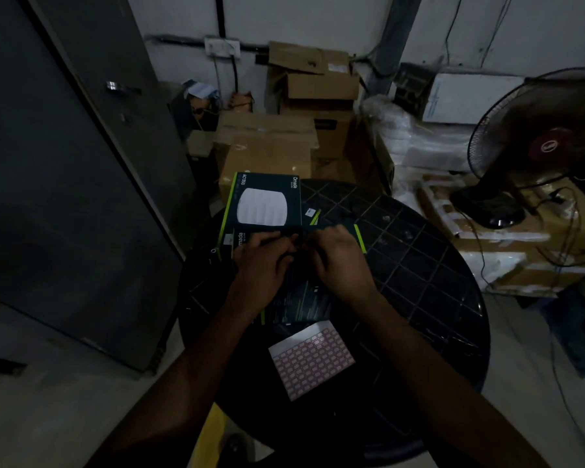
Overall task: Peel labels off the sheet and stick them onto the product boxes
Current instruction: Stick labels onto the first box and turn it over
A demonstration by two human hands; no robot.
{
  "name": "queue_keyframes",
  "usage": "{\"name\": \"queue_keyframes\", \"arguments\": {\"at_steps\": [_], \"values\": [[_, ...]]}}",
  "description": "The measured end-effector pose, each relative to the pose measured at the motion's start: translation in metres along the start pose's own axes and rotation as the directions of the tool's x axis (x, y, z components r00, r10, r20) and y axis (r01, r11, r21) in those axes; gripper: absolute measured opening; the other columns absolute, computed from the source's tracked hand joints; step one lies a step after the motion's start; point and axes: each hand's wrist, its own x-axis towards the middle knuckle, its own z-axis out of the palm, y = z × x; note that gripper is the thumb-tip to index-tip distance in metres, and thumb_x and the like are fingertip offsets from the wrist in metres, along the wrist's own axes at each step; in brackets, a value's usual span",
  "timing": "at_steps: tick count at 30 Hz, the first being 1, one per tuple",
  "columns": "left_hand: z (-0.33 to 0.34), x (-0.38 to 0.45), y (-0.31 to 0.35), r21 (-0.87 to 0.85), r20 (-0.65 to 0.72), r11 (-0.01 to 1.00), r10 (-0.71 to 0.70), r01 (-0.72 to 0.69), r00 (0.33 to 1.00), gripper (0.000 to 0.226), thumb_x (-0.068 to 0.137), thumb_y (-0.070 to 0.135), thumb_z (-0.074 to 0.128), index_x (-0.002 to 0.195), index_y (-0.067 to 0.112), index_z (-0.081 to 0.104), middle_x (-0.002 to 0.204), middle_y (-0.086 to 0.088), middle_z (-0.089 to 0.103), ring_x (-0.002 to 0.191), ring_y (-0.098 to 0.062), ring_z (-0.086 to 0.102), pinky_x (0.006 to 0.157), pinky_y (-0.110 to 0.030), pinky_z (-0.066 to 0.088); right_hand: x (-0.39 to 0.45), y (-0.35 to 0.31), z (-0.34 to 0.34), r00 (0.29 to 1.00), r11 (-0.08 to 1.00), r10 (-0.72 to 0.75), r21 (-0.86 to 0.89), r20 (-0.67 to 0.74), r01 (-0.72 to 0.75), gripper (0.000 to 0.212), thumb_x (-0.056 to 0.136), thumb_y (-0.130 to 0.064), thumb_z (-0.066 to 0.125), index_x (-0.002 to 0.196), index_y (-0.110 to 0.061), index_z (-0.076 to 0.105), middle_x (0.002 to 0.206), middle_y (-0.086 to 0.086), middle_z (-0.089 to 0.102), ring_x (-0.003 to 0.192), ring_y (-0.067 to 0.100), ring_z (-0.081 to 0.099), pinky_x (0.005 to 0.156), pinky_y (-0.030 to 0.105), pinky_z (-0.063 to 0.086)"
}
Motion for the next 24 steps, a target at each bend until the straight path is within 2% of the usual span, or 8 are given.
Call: {"name": "queue_keyframes", "arguments": {"at_steps": [3,5,10,12,15,17,21,24], "values": [[-0.002,0.0,0.001,-0.006,0.005,1.0,-0.007,0.007,1.0,0.032,0.092,0.017,0.062,0.121,0.029,0.065,0.129,-0.002,0.052,0.126,-0.011,0.043,0.105,-0.006,0.023,0.001,-0.001,0.003,0.999,0.998,-0.044,-0.048,-0.009,0.043,0.016,0.09,-0.018,0.054,0.097,-0.009,0.065,0.082,0.008,0.058,0.081,0.026,0.051,0.068,0.038,0.042],[-0.003,0.001,0.003,-0.012,0.006,1.0,-0.011,0.012,1.0,0.034,0.092,0.016,0.062,0.123,0.029,0.064,0.129,-0.002,0.051,0.126,-0.011,0.044,0.099,0.003,0.014,0.002,0.0,0.003,0.997,0.994,-0.073,-0.083,-0.003,0.073,0.015,0.091,-0.019,0.057,0.098,-0.01,0.065,0.086,0.008,0.059,0.083,0.027,0.052,0.069,0.039,0.044],[0.002,0.007,-0.004,-0.035,0.011,0.998,-0.044,0.044,0.999,0.043,0.092,0.021,0.06,0.128,0.043,0.055,0.13,0.005,0.047,0.127,-0.02,0.046,0.111,-0.041,0.038,0.004,0.003,-0.001,0.985,0.978,-0.171,-0.114,0.018,0.172,0.02,0.095,-0.025,0.057,0.097,-0.009,0.068,0.085,0.007,0.059,0.082,0.027,0.053,0.066,0.039,0.044],[0.002,0.008,-0.005,-0.067,0.01,0.997,-0.044,0.045,0.999,0.043,0.091,0.021,0.06,0.128,0.042,0.055,0.129,0.004,0.047,0.126,-0.021,0.048,0.108,-0.045,0.041,0.007,0.005,-0.001,0.98,0.973,-0.193,-0.12,0.052,0.198,0.025,0.097,-0.028,0.054,0.097,-0.009,0.07,0.086,0.007,0.06,0.082,0.026,0.052,0.066,0.041,0.045],[0.003,0.011,-0.006,-0.093,-0.007,0.996,-0.014,0.013,1.0,0.042,0.09,0.016,0.063,0.126,0.037,0.061,0.128,0.002,0.05,0.125,-0.019,0.05,0.107,-0.047,0.041,0.008,0.011,-0.004,0.968,0.966,-0.237,-0.087,0.086,0.244,0.014,0.093,-0.021,0.065,0.1,-0.011,0.072,0.089,0.006,0.061,0.084,0.025,0.053,0.069,0.04,0.047],[0.004,0.013,-0.008,-0.091,-0.011,0.996,-0.019,0.018,1.0,0.042,0.09,0.019,0.064,0.127,0.037,0.059,0.127,0.006,0.048,0.125,-0.018,0.049,0.107,-0.048,0.041,0.003,0.016,-0.005,0.969,0.972,-0.227,-0.045,0.095,0.232,0.026,0.085,-0.013,0.073,0.111,-0.013,0.072,0.096,0.005,0.062,0.09,0.024,0.054,0.074,0.035,0.046],[0.002,0.013,-0.005,-0.086,-0.03,0.996,0.009,-0.012,1.0,0.04,0.088,0.02,0.067,0.126,0.032,0.063,0.116,0.024,0.039,0.124,-0.014,0.049,0.107,-0.051,0.04,-0.008,0.021,-0.003,0.996,0.991,-0.082,0.106,0.024,0.079,0.042,0.077,-0.003,0.077,0.117,-0.016,0.073,0.104,0.002,0.066,0.099,0.021,0.055,0.084,0.02,0.039],[0.0,0.012,-0.002,-0.096,-0.057,0.993,0.064,-0.069,0.996,0.039,0.087,0.016,0.068,0.125,0.025,0.065,0.106,0.039,0.036,0.122,-0.016,0.053,0.105,-0.054,0.041,0.0,0.015,-0.006,0.996,0.969,0.051,0.246,-0.073,-0.032,0.028,0.084,-0.006,0.071,0.109,-0.016,0.075,0.1,-0.003,0.068,0.097,0.015,0.061,0.087,0.02,0.045]]}}
